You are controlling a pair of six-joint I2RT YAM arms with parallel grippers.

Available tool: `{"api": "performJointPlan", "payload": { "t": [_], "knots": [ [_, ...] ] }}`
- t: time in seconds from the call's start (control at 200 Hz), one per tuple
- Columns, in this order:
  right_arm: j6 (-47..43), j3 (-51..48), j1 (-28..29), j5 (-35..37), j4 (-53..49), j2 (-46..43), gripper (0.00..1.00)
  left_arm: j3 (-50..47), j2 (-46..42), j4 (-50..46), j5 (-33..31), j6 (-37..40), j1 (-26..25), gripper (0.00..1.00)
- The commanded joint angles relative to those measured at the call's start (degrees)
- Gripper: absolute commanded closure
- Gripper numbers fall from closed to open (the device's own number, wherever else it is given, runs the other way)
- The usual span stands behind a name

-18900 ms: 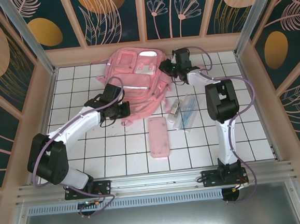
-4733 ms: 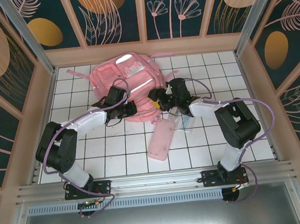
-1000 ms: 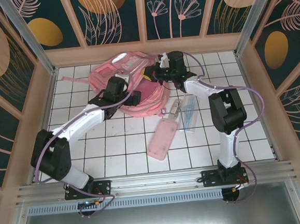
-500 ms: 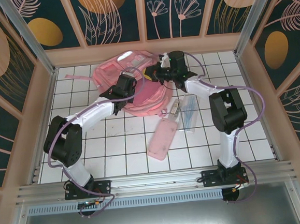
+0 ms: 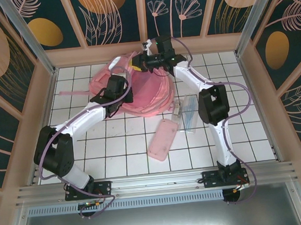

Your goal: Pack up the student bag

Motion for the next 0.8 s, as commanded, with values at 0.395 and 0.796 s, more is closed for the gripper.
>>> {"api": "performJointPlan", "payload": {
  "t": [0.395, 0.796],
  "knots": [
    [-11.2, -40.5, -1.5, 37.1, -13.2, -33.8, 0.01, 10.9, 8.3, 9.4, 10.1, -6.1, 0.5, 1.00],
    [8.9, -51.3, 21.5, 56.4, -38.8, -39.4, 0.01, 7.6, 10.4, 22.5, 23.7, -9.4, 4.0, 1.00]
  ]
}}
